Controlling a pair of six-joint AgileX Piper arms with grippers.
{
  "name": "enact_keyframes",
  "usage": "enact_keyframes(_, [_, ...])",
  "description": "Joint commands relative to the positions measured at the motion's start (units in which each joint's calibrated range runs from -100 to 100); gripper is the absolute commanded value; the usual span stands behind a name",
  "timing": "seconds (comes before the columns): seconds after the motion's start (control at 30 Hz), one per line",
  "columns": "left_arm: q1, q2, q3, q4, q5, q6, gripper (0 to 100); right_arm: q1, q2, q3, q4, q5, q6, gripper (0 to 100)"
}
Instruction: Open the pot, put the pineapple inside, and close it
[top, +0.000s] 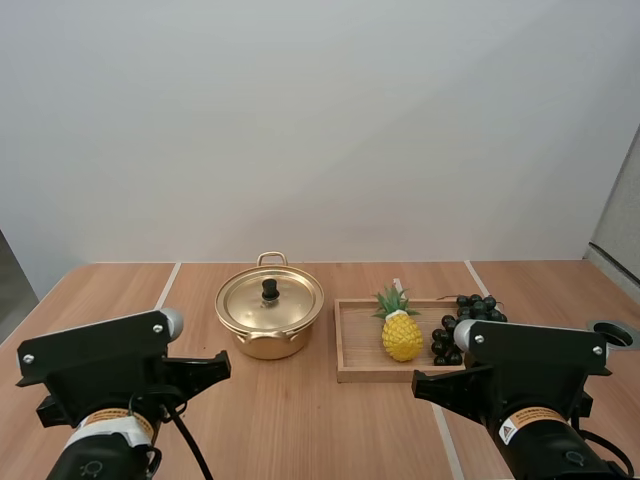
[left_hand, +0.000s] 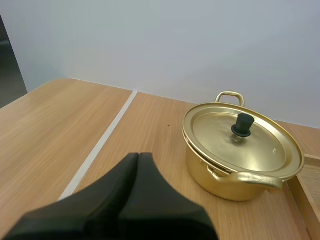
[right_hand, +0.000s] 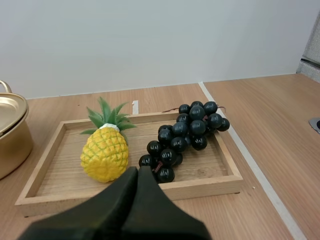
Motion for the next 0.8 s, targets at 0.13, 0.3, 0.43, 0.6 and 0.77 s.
enact_keyframes(0.13, [0.06,-0.3,-2.7,8.0,-8.6,0.5,0,-0.5,-0.4,0.0,-10.3,-4.2,0.2,0])
enact_keyframes(0.3, [0.06,-0.3,-3.7,21.0,-26.6,0.6,0,-0.5,-0.4,0.0,-31.0,-18.1,0.2,0])
enact_keyframes(0.43, [0.06,-0.3,-10.7,18.7,-15.7,0.5,0,-0.5,-0.4,-5.6,-35.1,-10.2,2.0,0])
enact_keyframes(0.6, [0.06,-0.3,-22.2,12.0,1.3,6.3,1,-1.0,-0.4,-17.6,-30.4,10.6,21.1,53])
enact_keyframes(0.77, [0.06,0.4,-29.3,5.7,16.4,21.8,32,-1.6,-0.4,-25.0,-30.6,14.5,20.8,83])
